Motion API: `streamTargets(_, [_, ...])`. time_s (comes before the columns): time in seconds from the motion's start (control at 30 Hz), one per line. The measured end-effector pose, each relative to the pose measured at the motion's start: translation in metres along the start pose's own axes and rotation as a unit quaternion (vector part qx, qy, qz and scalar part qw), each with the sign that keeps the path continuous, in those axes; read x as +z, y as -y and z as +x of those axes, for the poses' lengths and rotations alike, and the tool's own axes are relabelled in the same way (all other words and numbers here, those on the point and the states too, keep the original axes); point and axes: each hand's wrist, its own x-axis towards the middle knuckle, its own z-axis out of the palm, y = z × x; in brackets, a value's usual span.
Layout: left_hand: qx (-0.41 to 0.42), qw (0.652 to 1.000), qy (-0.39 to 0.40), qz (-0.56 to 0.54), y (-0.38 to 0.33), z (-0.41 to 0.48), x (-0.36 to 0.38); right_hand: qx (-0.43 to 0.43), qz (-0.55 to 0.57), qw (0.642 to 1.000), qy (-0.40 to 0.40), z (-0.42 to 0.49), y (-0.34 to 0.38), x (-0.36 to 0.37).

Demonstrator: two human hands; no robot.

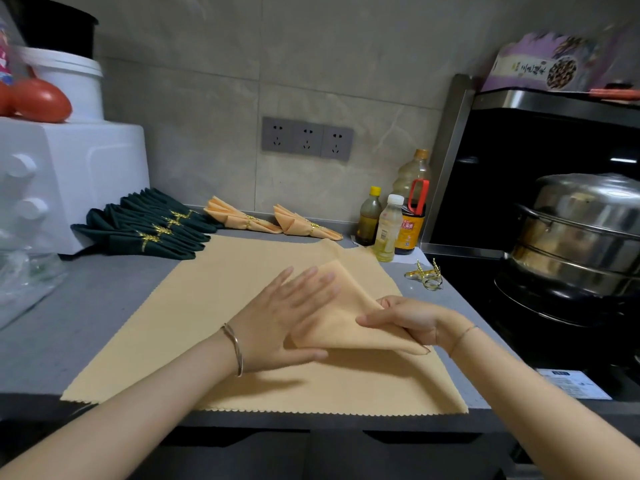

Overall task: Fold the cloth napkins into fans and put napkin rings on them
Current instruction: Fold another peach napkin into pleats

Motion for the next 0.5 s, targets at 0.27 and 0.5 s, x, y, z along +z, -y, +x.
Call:
streamTargets(0.27, [-0.047,0.957,0.272,-0.088,-0.013,-0.016,0.018,0.108,0.045,0.989,0.094,0.029,-0.008,0.009])
streamTargets(0.5, [-0.086,0.941,0.295,-0.142,-0.019,-0.009,0.023,0.104,-0.069,0.991,0.057,0.024,-0.004,0.002])
